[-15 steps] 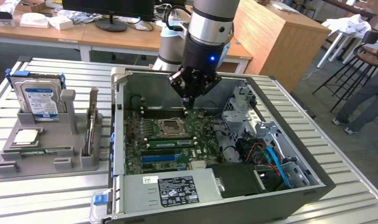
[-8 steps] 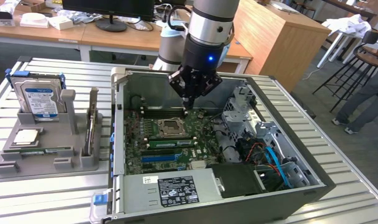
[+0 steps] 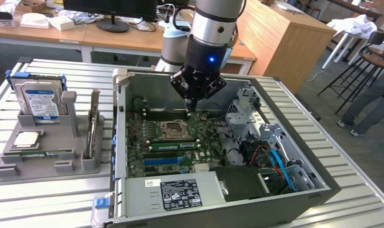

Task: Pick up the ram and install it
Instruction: 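Press down the ram until it locks into place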

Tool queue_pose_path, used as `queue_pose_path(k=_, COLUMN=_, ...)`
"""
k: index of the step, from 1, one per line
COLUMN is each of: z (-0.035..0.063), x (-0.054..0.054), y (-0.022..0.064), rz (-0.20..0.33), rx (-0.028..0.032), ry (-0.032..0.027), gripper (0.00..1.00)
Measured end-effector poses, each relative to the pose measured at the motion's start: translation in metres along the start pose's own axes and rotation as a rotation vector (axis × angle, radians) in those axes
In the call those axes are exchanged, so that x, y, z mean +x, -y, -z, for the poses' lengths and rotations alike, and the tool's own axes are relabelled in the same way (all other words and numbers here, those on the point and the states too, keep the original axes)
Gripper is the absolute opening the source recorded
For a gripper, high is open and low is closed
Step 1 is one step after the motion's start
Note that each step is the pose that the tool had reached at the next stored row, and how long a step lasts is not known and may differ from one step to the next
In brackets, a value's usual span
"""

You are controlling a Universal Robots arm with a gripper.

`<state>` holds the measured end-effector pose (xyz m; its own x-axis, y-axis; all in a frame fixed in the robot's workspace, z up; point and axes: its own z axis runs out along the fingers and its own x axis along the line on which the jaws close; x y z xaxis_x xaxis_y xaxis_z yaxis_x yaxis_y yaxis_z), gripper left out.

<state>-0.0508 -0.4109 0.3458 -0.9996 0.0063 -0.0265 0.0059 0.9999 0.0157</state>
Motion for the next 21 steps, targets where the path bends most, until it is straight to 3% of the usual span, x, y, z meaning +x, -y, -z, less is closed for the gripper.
queue_pose_path(k=8, z=-0.0001, x=-0.0001, y=0.0000, rz=-0.003, rx=0.0000, ry=-0.0014, gripper=0.10)
queue_pose_path(k=14, z=0.0000, x=-0.0011, y=0.0000, rz=-0.004, rx=0.0004, ry=-0.0322, gripper=0.10)
queue_pose_path(k=21, z=-0.0001, x=-0.0012, y=0.0000, rz=-0.004, rx=0.0004, ry=-0.0338, gripper=0.10)
